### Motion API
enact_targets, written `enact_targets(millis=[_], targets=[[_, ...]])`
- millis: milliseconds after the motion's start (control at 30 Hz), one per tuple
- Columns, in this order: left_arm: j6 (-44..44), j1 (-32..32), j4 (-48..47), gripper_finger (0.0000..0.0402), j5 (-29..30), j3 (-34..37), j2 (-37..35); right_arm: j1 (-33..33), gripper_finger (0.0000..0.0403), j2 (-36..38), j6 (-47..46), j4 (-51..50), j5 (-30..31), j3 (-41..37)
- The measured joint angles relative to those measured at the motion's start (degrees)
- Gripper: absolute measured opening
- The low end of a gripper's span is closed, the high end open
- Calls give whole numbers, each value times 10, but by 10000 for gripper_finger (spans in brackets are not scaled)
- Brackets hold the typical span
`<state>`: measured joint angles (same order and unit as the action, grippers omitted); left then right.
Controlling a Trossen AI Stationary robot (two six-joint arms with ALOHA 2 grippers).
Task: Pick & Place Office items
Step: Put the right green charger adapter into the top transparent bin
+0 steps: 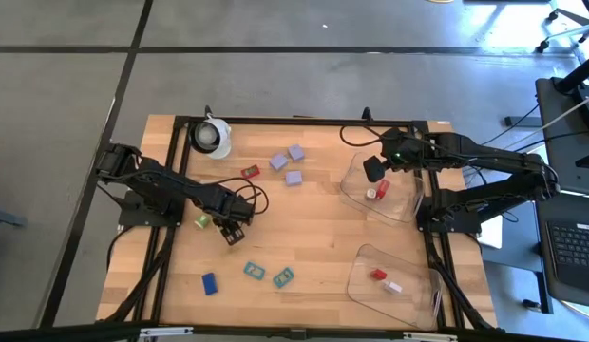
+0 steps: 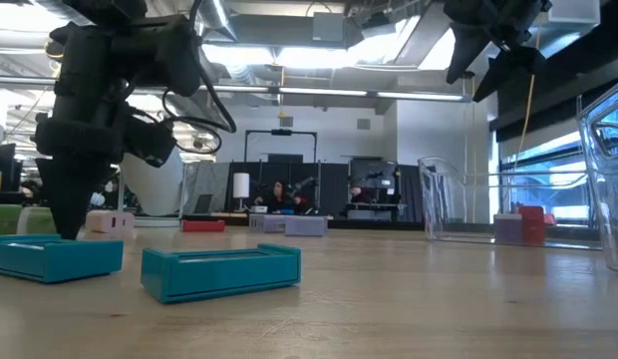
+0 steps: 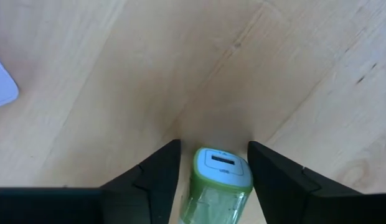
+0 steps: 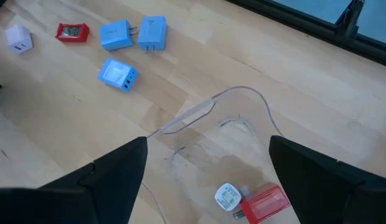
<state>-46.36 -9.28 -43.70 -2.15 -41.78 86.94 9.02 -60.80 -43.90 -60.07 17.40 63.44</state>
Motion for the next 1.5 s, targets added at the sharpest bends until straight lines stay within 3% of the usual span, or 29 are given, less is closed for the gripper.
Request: enact_targets(millis=[300, 633, 1100, 1333, 1500], targets=[[-11, -1, 6, 128, -15, -10, 1, 0, 338, 0, 6, 0, 2, 0], [-1, 0, 55, 136, 24, -69, 1, 0, 338, 0, 11, 0, 2, 0], [161, 53, 312, 134, 204, -219, 1, 0, 338, 0, 32, 11, -5, 0], [270, 74, 504, 134, 206, -264, 1, 0, 338, 0, 89, 81, -30, 0], [244, 87, 597, 134, 173, -268, 1, -19, 338, 0, 254, 171, -96, 0]])
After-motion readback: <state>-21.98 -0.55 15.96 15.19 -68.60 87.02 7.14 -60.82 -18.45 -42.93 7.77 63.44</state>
